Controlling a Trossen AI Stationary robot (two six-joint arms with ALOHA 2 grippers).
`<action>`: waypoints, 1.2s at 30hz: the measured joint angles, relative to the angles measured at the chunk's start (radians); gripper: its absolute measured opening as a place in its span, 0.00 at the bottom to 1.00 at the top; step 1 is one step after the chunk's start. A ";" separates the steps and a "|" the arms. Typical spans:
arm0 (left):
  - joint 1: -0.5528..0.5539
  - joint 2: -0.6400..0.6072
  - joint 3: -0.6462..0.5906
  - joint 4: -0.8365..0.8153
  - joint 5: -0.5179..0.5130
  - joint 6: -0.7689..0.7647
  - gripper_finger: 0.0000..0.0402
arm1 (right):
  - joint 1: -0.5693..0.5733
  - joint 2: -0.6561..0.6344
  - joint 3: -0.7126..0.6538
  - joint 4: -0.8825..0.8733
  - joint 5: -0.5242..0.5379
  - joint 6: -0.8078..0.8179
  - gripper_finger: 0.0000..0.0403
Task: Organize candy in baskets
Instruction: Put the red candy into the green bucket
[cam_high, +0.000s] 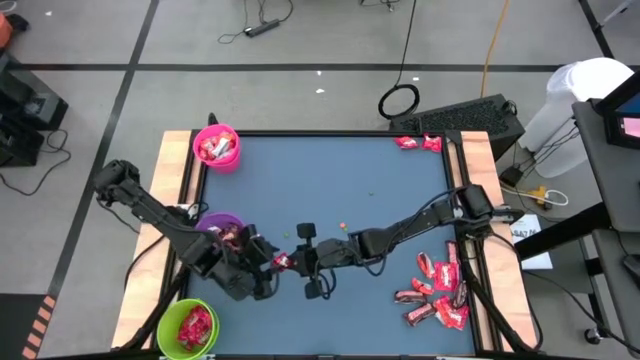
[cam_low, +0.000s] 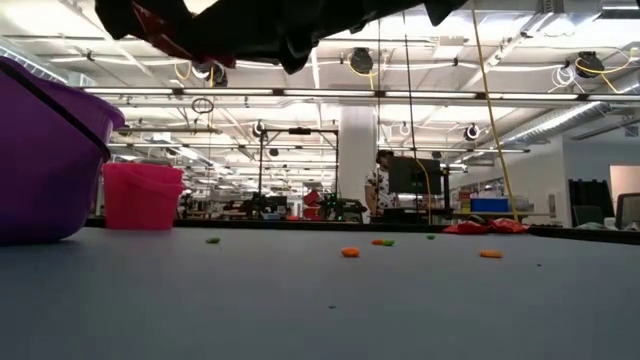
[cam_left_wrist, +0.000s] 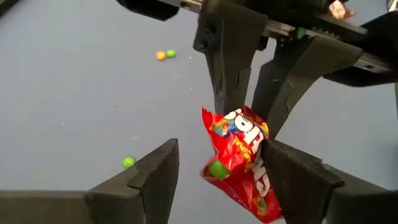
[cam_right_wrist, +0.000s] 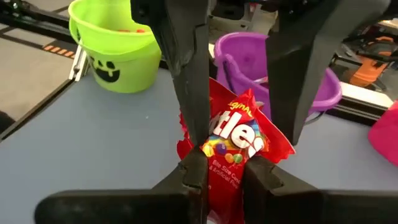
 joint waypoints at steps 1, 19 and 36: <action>0.007 0.006 0.000 0.003 0.016 0.001 0.58 | 0.001 0.000 0.000 -0.004 -0.001 0.000 0.12; 0.024 0.024 0.000 0.007 0.103 0.104 0.06 | 0.005 -0.019 -0.001 -0.076 -0.020 0.008 0.30; -0.186 -0.004 0.087 -0.103 0.651 -0.099 0.08 | 0.046 -0.147 0.002 -0.529 -0.020 0.008 0.45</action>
